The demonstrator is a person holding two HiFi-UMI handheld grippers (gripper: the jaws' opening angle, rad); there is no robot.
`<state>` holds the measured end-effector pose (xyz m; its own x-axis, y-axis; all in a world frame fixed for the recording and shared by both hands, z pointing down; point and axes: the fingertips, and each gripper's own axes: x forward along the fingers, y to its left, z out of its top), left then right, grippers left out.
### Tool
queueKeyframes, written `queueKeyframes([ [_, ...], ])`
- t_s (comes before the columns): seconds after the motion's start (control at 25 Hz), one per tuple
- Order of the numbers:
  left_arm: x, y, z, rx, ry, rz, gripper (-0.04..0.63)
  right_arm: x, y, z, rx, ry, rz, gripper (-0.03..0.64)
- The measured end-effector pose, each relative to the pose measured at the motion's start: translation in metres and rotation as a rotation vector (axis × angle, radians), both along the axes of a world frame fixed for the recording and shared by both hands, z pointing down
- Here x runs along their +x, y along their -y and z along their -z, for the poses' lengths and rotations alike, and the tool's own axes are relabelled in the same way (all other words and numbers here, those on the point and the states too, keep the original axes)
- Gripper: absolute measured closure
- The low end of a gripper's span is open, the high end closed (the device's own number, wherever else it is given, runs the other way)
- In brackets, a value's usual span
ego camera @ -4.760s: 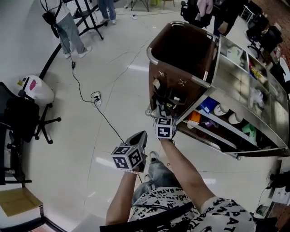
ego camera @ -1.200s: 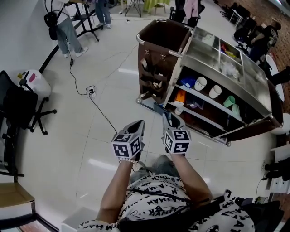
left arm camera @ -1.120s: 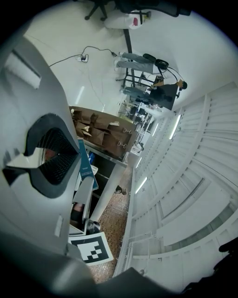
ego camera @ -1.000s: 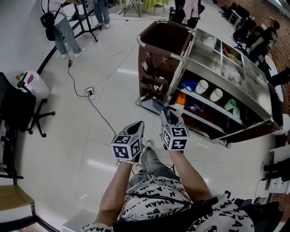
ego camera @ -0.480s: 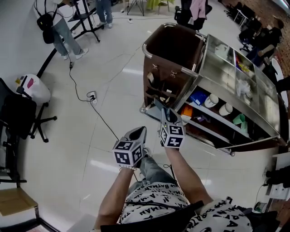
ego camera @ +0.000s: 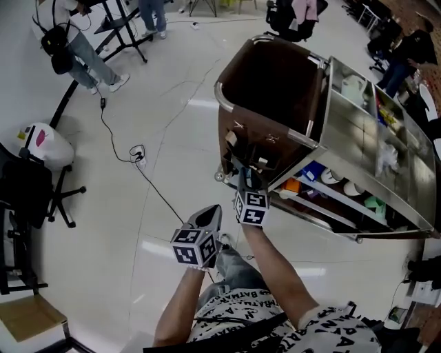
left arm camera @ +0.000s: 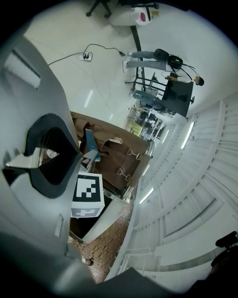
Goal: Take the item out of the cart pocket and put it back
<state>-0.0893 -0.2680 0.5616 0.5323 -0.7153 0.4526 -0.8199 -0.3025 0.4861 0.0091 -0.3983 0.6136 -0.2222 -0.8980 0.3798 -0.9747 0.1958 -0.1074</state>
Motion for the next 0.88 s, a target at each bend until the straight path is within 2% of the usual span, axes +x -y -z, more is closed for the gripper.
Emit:
queueKeyframes([
  [0.16,-0.001,0.005,-0.013,-0.038,0.001,0.002,0.598,-0.003,0.015,-0.021,-0.009,-0.022,-0.007,0.52],
  [0.4,-0.004,0.018,-0.025,-0.068,0.007,0.01,0.597,-0.01,0.032,-0.046,-0.055,-0.139,0.014,0.522],
  [0.88,-0.007,0.037,-0.038,-0.086,-0.009,0.046,0.597,-0.01,0.074,-0.135,-0.226,-0.151,-0.055,0.52],
])
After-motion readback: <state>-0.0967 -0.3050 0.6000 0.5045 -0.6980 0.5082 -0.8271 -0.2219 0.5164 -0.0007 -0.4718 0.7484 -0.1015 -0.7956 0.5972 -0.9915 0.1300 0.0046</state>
